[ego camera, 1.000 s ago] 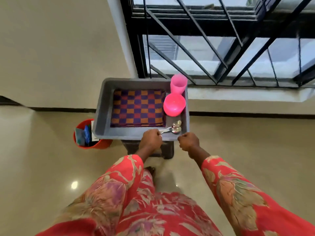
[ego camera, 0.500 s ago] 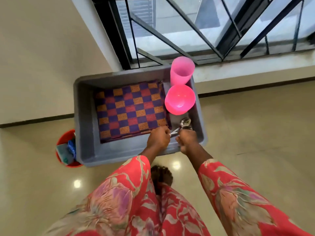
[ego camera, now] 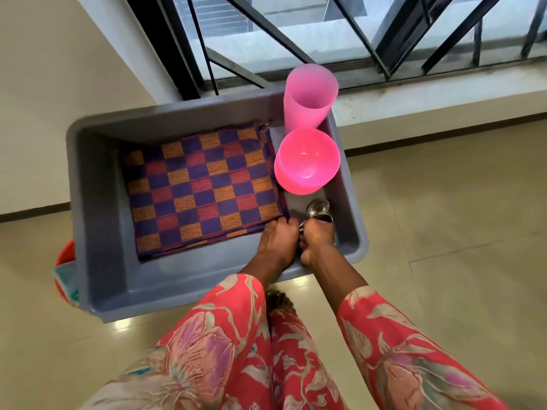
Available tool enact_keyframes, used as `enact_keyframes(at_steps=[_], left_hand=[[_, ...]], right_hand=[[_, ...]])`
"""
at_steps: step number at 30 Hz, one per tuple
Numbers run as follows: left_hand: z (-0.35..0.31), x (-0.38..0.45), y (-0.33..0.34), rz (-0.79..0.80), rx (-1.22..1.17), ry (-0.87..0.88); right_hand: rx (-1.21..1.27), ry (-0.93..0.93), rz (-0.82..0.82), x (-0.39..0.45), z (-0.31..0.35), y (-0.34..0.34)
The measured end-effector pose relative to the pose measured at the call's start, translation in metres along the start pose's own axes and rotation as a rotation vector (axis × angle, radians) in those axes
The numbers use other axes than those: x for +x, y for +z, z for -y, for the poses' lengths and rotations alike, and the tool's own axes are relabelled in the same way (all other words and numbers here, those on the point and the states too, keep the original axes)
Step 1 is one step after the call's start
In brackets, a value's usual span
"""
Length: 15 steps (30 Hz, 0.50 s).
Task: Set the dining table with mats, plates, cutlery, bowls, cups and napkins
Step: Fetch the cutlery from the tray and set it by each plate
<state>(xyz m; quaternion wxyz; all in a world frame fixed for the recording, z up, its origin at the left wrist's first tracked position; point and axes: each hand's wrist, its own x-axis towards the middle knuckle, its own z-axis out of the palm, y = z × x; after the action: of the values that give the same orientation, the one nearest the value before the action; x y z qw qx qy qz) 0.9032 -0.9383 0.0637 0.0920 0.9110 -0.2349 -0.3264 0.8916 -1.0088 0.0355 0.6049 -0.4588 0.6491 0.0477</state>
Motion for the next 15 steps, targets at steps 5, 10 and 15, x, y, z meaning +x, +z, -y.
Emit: enact_keyframes(at_steps=[5, 10, 15], left_hand=[[-0.001, 0.001, -0.009, 0.074, -0.237, -0.100], [0.003, -0.010, -0.025, 0.090, -0.383, -0.192], [-0.004, -0.038, -0.048, 0.094, -0.529, -0.202]], right_hand=[[-0.033, 0.040, -0.006, -0.003, 0.002, -0.001], [0.029, 0.107, 0.080, -0.023, 0.009, -0.009], [0.034, 0.138, 0.230, -0.063, 0.025, -0.030]])
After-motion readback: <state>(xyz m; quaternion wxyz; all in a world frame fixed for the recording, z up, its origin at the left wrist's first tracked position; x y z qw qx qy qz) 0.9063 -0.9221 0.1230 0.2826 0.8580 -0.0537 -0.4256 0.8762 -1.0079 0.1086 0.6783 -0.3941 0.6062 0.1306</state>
